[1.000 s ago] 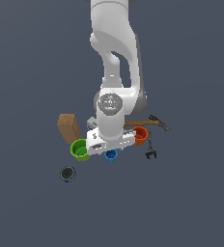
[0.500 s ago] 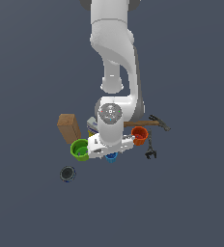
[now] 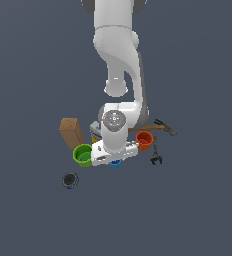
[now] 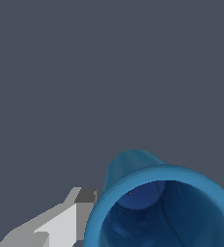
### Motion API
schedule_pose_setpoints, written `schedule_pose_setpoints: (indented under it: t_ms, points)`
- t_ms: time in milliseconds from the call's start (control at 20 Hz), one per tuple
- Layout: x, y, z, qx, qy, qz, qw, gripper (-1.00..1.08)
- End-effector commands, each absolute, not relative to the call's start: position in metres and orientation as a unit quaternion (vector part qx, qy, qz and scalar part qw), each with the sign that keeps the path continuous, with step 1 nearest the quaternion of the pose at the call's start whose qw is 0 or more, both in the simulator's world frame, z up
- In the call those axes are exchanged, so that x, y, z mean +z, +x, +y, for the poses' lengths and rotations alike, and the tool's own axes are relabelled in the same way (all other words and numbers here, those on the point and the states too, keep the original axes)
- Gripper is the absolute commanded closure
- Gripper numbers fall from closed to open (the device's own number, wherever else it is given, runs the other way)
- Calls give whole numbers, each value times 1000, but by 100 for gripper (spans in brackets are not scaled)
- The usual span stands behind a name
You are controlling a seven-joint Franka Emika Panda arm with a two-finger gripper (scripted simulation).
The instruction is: Pick up a designated object from a clutter of objects.
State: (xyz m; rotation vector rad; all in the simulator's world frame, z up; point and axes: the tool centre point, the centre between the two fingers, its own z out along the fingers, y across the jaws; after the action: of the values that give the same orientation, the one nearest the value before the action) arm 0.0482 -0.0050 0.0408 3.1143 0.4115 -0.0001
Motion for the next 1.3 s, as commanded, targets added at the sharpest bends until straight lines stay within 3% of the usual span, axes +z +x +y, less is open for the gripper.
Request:
schedule_pose_setpoints:
  t_ms: [0,650,1250]
  points:
    - [40,48,-5,0,991,131,0,108]
    - [55,44,1,0,991,131,0,108]
    - [133,19,29,0,991,131,1,108]
